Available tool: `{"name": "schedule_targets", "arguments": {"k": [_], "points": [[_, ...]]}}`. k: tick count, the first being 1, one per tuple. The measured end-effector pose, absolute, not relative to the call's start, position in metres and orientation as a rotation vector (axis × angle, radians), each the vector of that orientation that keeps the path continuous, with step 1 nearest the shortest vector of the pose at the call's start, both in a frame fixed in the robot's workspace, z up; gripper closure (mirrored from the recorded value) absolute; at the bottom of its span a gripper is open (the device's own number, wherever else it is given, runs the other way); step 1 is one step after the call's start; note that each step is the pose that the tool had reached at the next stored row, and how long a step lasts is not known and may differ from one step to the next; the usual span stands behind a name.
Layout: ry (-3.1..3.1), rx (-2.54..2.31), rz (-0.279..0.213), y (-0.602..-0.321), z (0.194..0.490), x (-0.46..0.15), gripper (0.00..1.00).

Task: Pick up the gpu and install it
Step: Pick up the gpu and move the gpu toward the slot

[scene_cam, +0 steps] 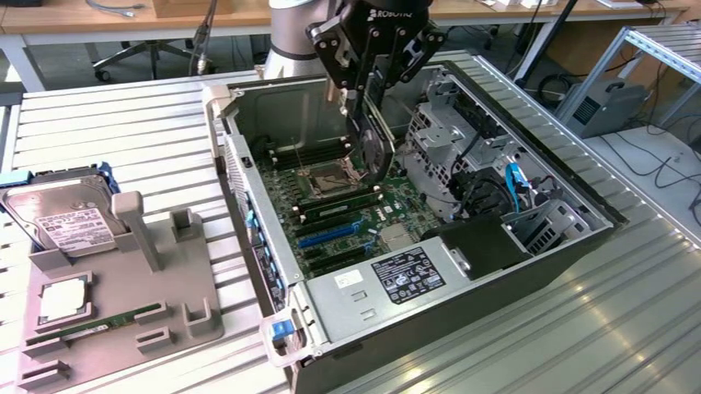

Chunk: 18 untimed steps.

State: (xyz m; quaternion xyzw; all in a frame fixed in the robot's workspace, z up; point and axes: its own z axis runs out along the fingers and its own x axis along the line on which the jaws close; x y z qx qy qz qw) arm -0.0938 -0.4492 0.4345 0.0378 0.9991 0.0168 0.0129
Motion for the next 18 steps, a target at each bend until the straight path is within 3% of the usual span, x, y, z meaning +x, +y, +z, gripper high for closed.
{"name": "schedule_targets", "arguments": {"k": [18], "points": [[3.113, 0.118, 0.052, -0.449, 0.434, -0.077, 0.73]]}}
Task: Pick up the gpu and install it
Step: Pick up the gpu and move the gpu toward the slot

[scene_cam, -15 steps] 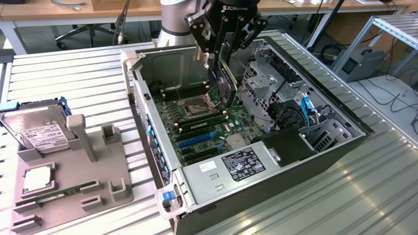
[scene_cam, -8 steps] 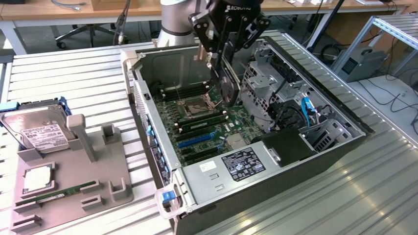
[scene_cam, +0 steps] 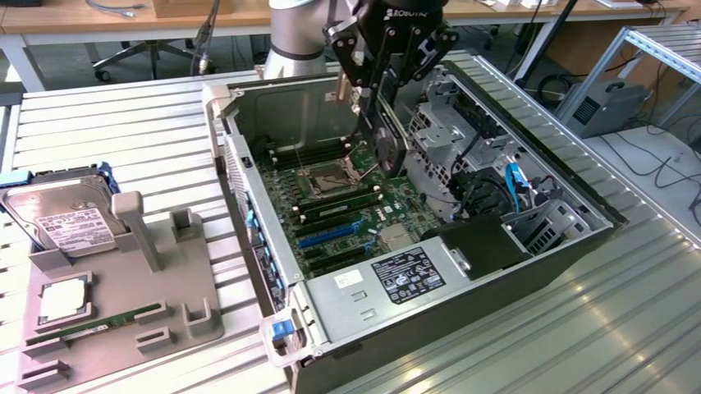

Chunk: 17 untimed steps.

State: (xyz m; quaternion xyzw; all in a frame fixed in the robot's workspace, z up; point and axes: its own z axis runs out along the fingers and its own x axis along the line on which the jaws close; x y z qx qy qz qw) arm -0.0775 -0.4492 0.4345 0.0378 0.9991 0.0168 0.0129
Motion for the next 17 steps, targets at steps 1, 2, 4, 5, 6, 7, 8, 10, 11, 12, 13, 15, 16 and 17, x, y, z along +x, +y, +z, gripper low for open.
{"name": "schedule_targets", "arguments": {"k": [1, 2, 4, 5, 6, 7, 8, 10, 11, 12, 13, 15, 16, 17], "points": [[3.113, 0.118, 0.052, -0.449, 0.434, -0.077, 0.73], [3.113, 0.118, 0.052, -0.449, 0.434, -0.076, 0.73], [3.113, 0.118, 0.052, -0.449, 0.434, -0.074, 0.73], [3.113, 0.118, 0.052, -0.449, 0.434, -0.073, 0.73], [3.113, 0.118, 0.052, -0.449, 0.434, -0.072, 0.73], [3.113, 0.118, 0.052, -0.449, 0.434, -0.071, 0.73], [3.113, 0.118, 0.052, -0.449, 0.434, -0.070, 0.73], [3.113, 0.118, 0.052, -0.449, 0.434, -0.069, 0.73], [3.113, 0.118, 0.052, -0.449, 0.434, -0.068, 0.73], [3.113, 0.118, 0.052, -0.449, 0.435, -0.067, 0.73], [3.113, 0.118, 0.052, -0.449, 0.434, -0.066, 0.73], [3.113, 0.118, 0.052, -0.449, 0.434, -0.063, 0.73], [3.113, 0.118, 0.052, -0.449, 0.434, -0.063, 0.73], [3.113, 0.118, 0.052, -0.449, 0.435, -0.060, 0.73]]}}
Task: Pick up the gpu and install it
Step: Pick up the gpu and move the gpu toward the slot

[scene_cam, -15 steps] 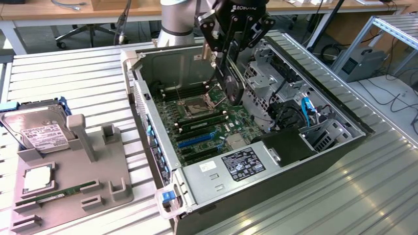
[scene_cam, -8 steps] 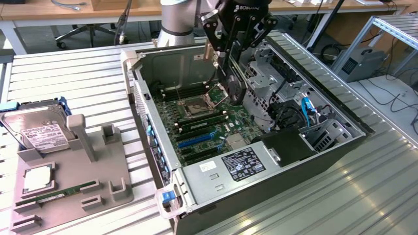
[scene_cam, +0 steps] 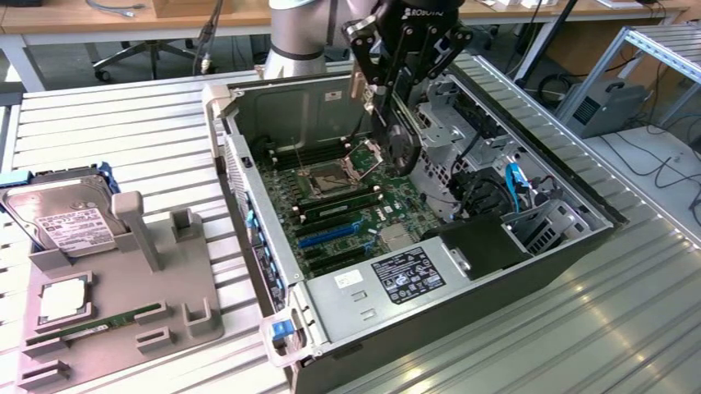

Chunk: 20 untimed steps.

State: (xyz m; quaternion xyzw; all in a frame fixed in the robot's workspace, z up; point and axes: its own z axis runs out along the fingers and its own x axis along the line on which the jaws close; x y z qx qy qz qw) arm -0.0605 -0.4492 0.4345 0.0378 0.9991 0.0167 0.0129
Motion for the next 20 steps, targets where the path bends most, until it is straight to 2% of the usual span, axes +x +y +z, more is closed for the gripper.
{"name": "schedule_targets", "arguments": {"k": [20], "points": [[3.113, 0.118, 0.052, -0.449, 0.434, -0.040, 0.73]]}}
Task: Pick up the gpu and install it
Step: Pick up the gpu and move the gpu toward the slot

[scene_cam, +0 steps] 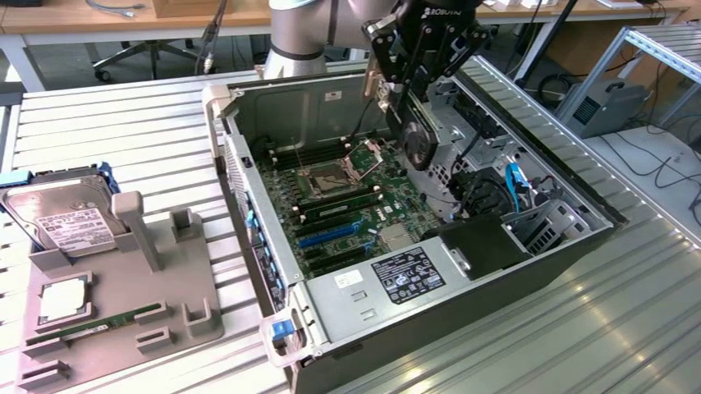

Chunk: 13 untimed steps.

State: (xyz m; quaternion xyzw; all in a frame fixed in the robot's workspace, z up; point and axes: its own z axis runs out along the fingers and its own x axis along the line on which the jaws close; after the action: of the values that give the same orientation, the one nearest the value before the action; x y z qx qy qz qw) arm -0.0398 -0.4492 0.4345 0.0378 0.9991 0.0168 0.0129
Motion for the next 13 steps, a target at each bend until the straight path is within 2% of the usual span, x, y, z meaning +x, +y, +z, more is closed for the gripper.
{"name": "schedule_targets", "arguments": {"k": [13], "points": [[3.113, 0.118, 0.052, -0.449, 0.434, -0.025, 0.73]]}}
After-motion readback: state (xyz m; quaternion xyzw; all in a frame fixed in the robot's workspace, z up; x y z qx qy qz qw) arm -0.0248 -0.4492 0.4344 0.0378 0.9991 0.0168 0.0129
